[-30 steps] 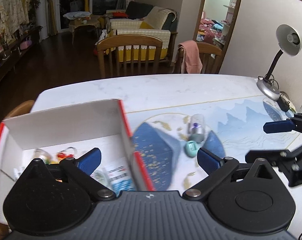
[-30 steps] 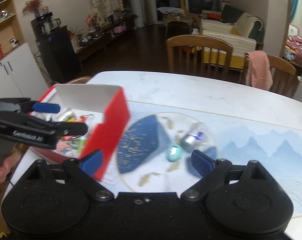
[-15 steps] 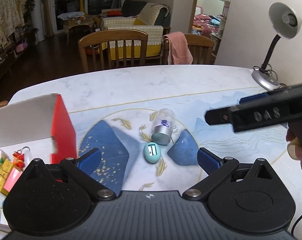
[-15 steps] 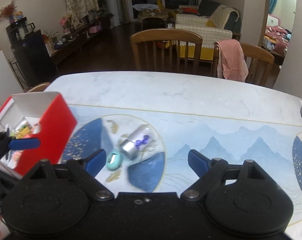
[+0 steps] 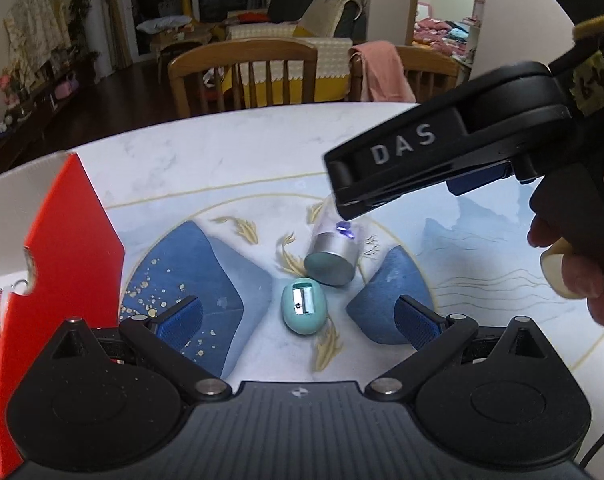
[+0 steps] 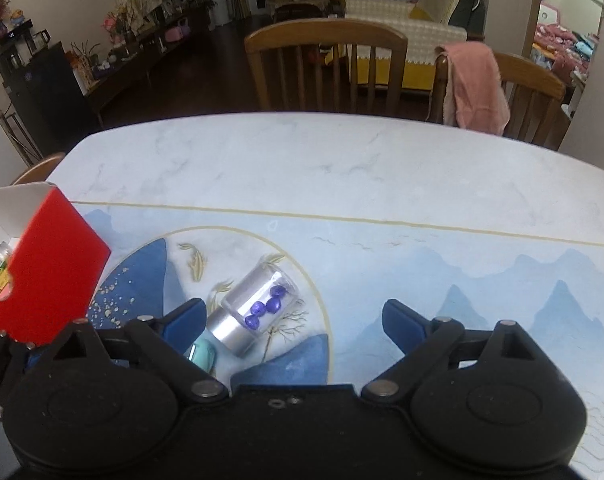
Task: Organize rigid objects
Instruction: 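Grasp the clear tube of blue beads with the right tool while the left tool grasps the teal sharpener, then carry the bead tube and teal sharpener with both tools into the red box, then open the right tool releasing the tube while the left tool releases the sharpener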
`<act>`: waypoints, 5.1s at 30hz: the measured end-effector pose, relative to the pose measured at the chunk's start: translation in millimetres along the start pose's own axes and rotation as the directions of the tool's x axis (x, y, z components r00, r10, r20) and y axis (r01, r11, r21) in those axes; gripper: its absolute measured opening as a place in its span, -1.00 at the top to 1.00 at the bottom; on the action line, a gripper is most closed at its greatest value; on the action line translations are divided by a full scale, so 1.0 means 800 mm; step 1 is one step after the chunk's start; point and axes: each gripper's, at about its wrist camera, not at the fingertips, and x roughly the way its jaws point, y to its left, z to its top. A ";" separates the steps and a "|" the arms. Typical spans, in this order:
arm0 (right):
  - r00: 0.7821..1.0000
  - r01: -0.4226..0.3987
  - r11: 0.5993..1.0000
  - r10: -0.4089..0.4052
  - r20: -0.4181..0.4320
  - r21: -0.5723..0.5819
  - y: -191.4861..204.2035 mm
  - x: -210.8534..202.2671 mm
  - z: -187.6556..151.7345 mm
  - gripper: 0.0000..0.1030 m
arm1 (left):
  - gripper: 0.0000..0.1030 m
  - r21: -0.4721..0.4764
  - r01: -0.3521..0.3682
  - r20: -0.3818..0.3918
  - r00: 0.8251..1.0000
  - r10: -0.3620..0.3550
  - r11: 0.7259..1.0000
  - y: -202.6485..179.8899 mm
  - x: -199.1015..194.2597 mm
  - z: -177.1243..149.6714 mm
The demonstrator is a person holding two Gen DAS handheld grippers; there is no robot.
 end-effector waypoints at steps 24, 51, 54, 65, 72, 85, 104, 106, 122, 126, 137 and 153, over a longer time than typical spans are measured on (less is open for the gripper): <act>0.991 -0.026 0.999 0.028 -0.129 0.018 0.023 0.071 0.002 0.13 | -0.10 -0.006 -0.003 -0.037 0.999 0.003 1.000 -0.005 0.043 -0.008; 0.993 -0.049 0.998 0.054 -0.102 0.046 -0.012 -0.019 -0.053 0.24 | 0.41 0.002 0.026 -0.037 0.999 -0.025 1.000 0.005 -0.009 0.002; 0.994 -0.061 0.997 0.064 -0.094 0.037 -0.009 -0.041 -0.061 0.24 | 0.41 -0.005 0.029 -0.034 0.999 -0.029 1.000 0.009 -0.025 0.002; 0.994 -0.101 0.995 0.100 -0.052 -0.011 0.022 -0.117 -0.077 0.24 | 0.41 -0.046 0.032 -0.008 0.999 -0.033 0.998 0.040 -0.092 0.006; 0.993 -0.118 0.992 0.117 -0.026 -0.042 0.054 -0.149 -0.079 0.24 | 0.41 -0.051 0.040 0.015 0.999 -0.039 0.998 0.077 -0.135 0.010; 0.987 -0.159 0.984 0.159 0.001 -0.079 0.135 -0.162 -0.069 0.24 | 0.41 -0.059 0.004 0.041 0.999 -0.002 0.998 0.183 -0.183 0.010; 0.985 -0.173 0.977 0.174 -0.008 -0.128 0.268 -0.117 -0.037 0.24 | 0.41 -0.062 -0.051 -0.031 0.998 0.049 0.997 0.343 -0.175 -0.009; 0.984 -0.177 0.976 0.177 -0.010 -0.128 0.281 -0.109 -0.033 0.24 | 0.41 -0.058 -0.041 -0.051 0.998 0.038 0.997 0.354 -0.167 -0.013; 0.990 -0.083 0.984 0.063 -0.126 -0.160 0.345 -0.012 -0.040 0.24 | 0.41 0.036 -0.010 -0.178 0.984 0.016 0.999 0.371 -0.106 -0.041; 0.987 -0.069 0.976 0.037 -0.156 -0.208 0.357 0.001 -0.048 0.23 | 0.41 0.030 0.010 -0.209 0.978 -0.003 1.000 0.370 -0.097 -0.049; 0.986 -0.007 0.968 -0.035 -0.163 -0.250 0.375 0.010 -0.049 0.21 | 0.41 -0.006 0.019 -0.270 0.963 -0.020 1.000 0.379 -0.082 -0.056; 0.993 -0.091 0.981 0.075 -0.092 -0.173 0.353 -0.034 -0.047 -0.01 | 0.19 -0.058 0.014 -0.220 0.975 -0.027 0.998 0.385 -0.116 -0.054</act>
